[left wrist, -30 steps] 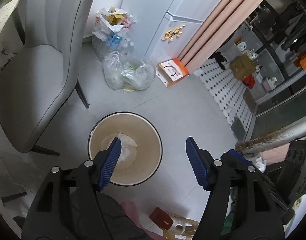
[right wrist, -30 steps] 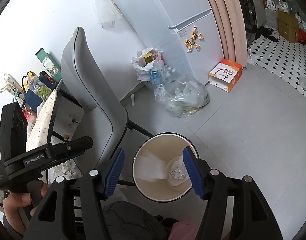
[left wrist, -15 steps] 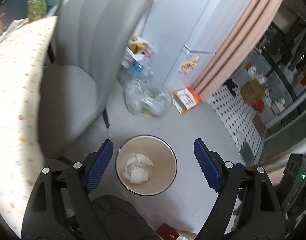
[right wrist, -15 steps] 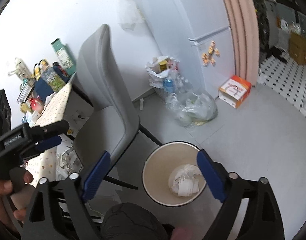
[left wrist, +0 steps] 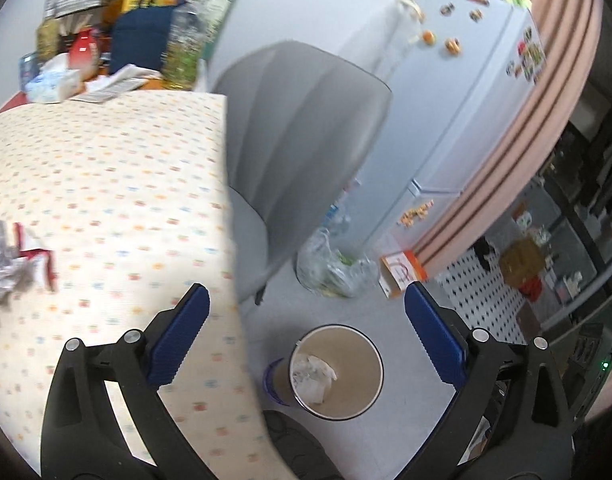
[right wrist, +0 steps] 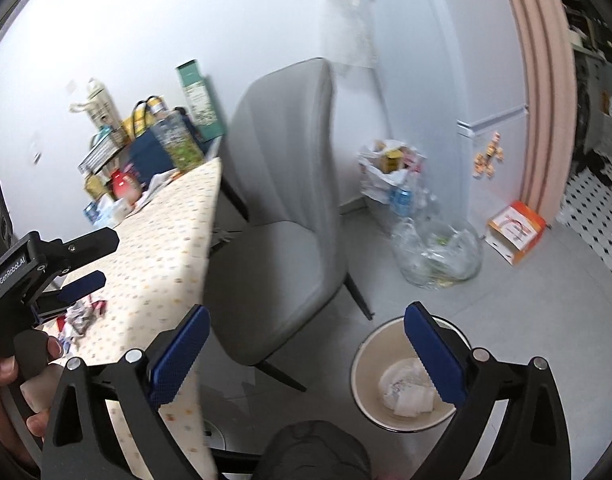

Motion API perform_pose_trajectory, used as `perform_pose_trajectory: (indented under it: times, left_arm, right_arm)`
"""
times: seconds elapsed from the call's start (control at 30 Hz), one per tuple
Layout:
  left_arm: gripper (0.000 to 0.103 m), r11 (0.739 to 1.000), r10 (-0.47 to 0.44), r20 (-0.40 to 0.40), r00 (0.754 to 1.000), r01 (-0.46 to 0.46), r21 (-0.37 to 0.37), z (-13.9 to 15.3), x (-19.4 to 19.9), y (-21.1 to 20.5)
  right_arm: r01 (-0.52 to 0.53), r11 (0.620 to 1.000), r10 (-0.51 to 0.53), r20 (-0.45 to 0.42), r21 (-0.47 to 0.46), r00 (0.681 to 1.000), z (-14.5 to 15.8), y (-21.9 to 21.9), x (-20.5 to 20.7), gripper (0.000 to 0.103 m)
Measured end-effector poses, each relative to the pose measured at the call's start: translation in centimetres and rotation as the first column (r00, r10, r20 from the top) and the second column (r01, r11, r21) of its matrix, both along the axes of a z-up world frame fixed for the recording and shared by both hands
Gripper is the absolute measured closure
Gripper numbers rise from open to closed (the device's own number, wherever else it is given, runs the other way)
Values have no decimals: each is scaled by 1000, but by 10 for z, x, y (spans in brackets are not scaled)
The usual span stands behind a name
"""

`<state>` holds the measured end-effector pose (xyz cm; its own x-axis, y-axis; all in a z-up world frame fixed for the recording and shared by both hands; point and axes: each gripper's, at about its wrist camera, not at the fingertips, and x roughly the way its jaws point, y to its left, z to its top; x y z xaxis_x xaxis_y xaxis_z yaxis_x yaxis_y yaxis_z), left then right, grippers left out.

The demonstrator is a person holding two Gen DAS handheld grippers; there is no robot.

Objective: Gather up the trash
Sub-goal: 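Move both open tools back over the table toward the cardboard box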

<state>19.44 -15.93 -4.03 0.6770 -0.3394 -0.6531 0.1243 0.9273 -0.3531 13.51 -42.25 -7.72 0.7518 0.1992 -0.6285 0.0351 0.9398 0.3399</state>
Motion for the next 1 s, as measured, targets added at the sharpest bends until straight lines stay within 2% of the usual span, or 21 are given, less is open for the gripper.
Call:
perform_pose_trajectory:
  times: [0.23,0.6,0.83,1.0]
  left_arm:
    - [6,996,84,19,996,-84,-42,8,-19,61]
    - [6,974,224,77,972,-221,-42,25,-61,139]
    - [6,946,324,109,940,-325,-12,34,-93,185]
    - [6,902,424,123,897,-431,35,29,-121,226]
  right_arm:
    - [-76,996,76,13,-39,997,22,52,1,8]
    - [-184,980,187,37,-75,982,48,113,1,8]
    - [-263,961,268,53,-84,962,65,146,-5,8]
    - [-315,945,320,51,-90,946,66,168,-3,8]
